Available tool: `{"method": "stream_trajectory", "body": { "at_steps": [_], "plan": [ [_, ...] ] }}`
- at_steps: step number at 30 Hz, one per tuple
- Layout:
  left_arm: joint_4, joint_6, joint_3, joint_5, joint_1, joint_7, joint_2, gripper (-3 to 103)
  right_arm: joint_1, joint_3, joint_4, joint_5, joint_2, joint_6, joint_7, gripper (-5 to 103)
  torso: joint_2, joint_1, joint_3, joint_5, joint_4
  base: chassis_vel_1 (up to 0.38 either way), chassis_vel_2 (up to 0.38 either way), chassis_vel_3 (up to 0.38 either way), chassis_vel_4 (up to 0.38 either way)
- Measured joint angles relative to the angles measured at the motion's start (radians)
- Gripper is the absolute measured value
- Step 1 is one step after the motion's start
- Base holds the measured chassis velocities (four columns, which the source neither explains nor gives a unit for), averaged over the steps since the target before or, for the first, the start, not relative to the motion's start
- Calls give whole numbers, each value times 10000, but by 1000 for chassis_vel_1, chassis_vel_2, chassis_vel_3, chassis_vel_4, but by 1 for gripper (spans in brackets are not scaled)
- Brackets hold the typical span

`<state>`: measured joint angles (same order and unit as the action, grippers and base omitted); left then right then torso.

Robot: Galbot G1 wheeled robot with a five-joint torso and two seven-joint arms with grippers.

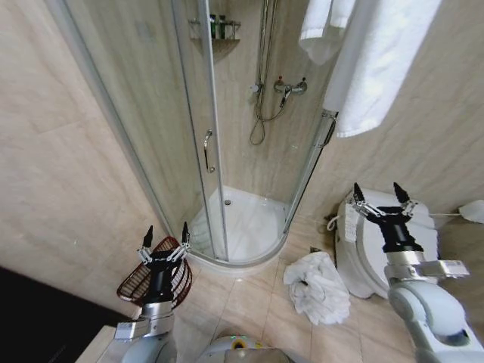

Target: Discard the used towel into the hamper.

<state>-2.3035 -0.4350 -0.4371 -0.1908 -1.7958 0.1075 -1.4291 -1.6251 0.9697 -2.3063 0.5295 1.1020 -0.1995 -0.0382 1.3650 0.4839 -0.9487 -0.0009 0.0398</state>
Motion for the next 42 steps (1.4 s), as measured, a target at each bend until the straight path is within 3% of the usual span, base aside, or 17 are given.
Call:
{"method": "stream_trajectory", "body": {
  "at_steps": [1,5,11,12,15,17,19,20,24,25,29,30,32,34,42],
  "plan": [
    [11,0,-9,0,0,0,-5,100,-21,-10,-202,-42,-1,32,-41,100,-2,6,-2,15,3,-144,169,76,-79],
    [70,0,-23,-1,25,-6,-12,100,-14,308,-990,-87,-246,503,-403,100,-3,3,-1,8,-11,-99,76,27,-44],
    [229,1,-17,-8,117,-6,-13,100,79,1517,-1956,733,-1200,1594,-972,100,4,-13,4,0,-8,21,4,-75,-8],
    [259,1,9,-10,139,-6,-14,100,155,2003,-1997,1144,-1603,1872,-1069,100,6,-17,6,18,-8,92,-51,-19,23],
    [330,1,91,-10,181,-9,-19,100,411,3214,-1990,2062,-2839,2237,-1126,100,5,-13,4,5,-2,56,-15,-10,16],
    [353,0,124,-2,185,-13,-22,100,515,3550,-1861,2303,-3252,2286,-1133,100,5,-12,4,3,-1,0,0,0,0],
    [401,-20,198,34,185,-25,-48,100,698,4161,-1442,2775,-4053,2377,-1139,100,3,-6,2,14,-7,0,0,0,0],
    [401,-20,198,34,185,-25,-48,100,698,4161,-1442,2775,-4053,2377,-1139,100,3,-6,2,14,-7,0,0,0,0],
    [525,-81,362,149,166,-64,-127,100,919,5068,-754,3634,-5356,2652,-1158,100,2,-5,0,16,-6,0,0,0,0],
    [525,-81,362,149,166,-64,-127,100,919,5068,-754,3634,-5356,2652,-1158,100,2,-5,0,16,-6,0,0,0,0],
    [642,-102,536,269,185,-79,-174,100,1247,5872,300,4406,-6942,2845,-1164,100,2,-7,1,7,-6,0,0,0,0],
    [642,-102,536,269,185,-79,-174,100,1247,5872,300,4406,-6942,2845,-1164,100,2,-7,1,7,-6,0,0,0,0],
    [643,-143,583,304,193,-78,-227,100,1484,6055,796,4670,-7579,2903,-1185,100,2,-7,1,-1,-3,0,0,0,0],
    [627,-199,589,295,205,-79,-250,100,1514,6083,779,4799,-7639,2963,-1241,100,2,-6,1,4,-1,0,0,0,0],
    [339,-118,298,161,270,-180,-110,100,1291,5754,27,4859,-6771,3021,-1281,100,24,4,-9,15,-9,0,0,0,0]
  ]
}}
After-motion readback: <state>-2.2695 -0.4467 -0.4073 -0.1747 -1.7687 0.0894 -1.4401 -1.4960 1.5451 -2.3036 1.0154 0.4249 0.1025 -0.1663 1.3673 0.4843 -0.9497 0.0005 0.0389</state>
